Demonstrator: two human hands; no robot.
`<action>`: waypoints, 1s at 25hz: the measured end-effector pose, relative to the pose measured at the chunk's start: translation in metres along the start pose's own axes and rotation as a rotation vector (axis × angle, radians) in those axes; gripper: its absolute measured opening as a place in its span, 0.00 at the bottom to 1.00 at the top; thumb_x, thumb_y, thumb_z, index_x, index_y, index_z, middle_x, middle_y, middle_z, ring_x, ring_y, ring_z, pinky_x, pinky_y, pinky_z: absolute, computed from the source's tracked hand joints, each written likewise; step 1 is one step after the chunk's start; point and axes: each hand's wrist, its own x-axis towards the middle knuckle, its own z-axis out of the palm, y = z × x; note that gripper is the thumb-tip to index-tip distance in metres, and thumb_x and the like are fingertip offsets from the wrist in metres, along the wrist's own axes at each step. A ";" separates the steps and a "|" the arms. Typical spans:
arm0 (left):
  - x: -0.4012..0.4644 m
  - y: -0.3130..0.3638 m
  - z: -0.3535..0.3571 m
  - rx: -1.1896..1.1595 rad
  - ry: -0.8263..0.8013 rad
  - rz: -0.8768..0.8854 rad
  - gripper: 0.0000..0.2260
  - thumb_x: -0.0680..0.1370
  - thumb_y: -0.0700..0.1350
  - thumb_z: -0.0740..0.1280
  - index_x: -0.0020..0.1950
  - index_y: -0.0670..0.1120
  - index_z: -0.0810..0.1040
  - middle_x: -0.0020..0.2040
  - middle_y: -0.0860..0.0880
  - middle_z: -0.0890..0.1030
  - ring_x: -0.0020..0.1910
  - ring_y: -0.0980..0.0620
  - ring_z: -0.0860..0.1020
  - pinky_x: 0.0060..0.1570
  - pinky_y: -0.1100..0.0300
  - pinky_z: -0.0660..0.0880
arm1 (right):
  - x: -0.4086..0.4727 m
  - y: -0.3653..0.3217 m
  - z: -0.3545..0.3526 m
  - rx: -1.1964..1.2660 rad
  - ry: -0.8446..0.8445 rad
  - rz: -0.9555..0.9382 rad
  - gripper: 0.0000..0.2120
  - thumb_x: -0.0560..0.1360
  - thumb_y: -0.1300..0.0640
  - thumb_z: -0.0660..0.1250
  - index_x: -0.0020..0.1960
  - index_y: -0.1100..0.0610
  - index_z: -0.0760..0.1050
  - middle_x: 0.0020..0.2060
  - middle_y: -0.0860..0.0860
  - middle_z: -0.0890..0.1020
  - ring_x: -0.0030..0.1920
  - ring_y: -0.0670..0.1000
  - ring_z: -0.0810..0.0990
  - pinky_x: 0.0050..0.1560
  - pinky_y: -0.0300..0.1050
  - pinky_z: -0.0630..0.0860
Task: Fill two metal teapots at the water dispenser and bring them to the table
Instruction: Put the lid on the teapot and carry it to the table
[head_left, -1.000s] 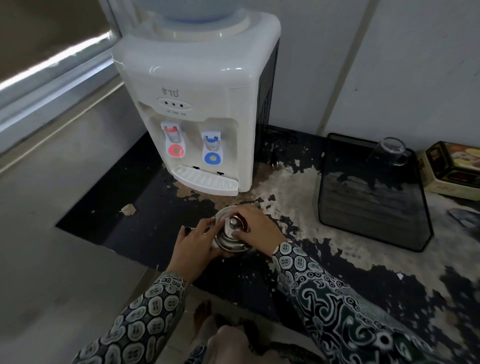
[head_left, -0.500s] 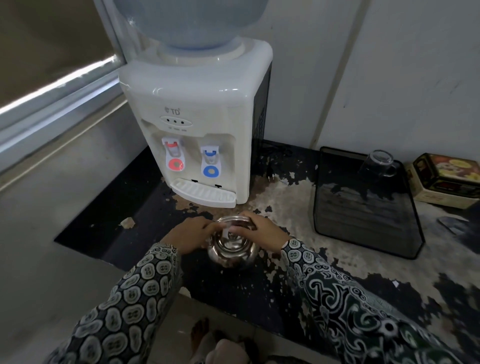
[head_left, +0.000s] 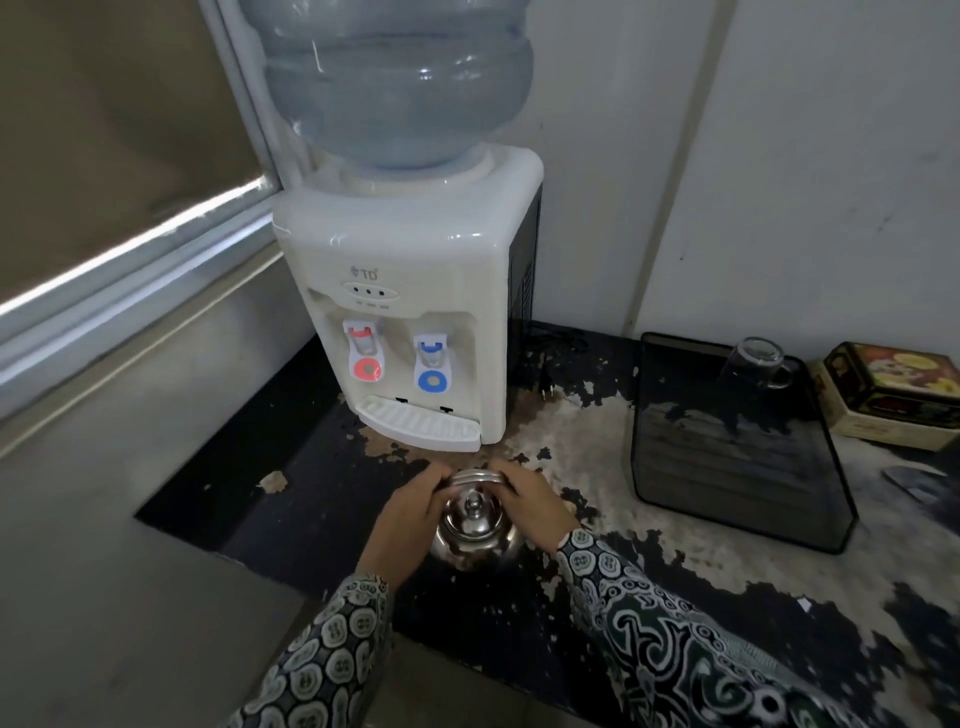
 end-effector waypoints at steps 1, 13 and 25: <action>-0.004 0.000 -0.002 0.010 -0.018 -0.001 0.05 0.79 0.49 0.59 0.46 0.50 0.73 0.42 0.51 0.81 0.43 0.52 0.79 0.49 0.50 0.76 | -0.004 -0.001 0.000 -0.009 -0.003 -0.011 0.07 0.78 0.60 0.59 0.46 0.55 0.75 0.40 0.49 0.79 0.43 0.49 0.78 0.45 0.37 0.72; -0.143 0.074 -0.010 -0.017 -0.047 0.165 0.05 0.80 0.44 0.60 0.44 0.48 0.71 0.36 0.53 0.76 0.32 0.64 0.73 0.35 0.70 0.67 | -0.146 -0.048 -0.005 -0.060 0.097 -0.182 0.07 0.77 0.62 0.59 0.43 0.62 0.74 0.39 0.53 0.77 0.40 0.49 0.75 0.45 0.44 0.70; -0.311 0.198 0.066 -0.044 -0.138 0.406 0.06 0.79 0.46 0.61 0.43 0.50 0.73 0.34 0.56 0.76 0.32 0.62 0.72 0.35 0.69 0.68 | -0.395 -0.066 -0.071 0.010 0.347 -0.195 0.05 0.75 0.62 0.63 0.44 0.62 0.77 0.40 0.57 0.81 0.42 0.53 0.78 0.44 0.45 0.74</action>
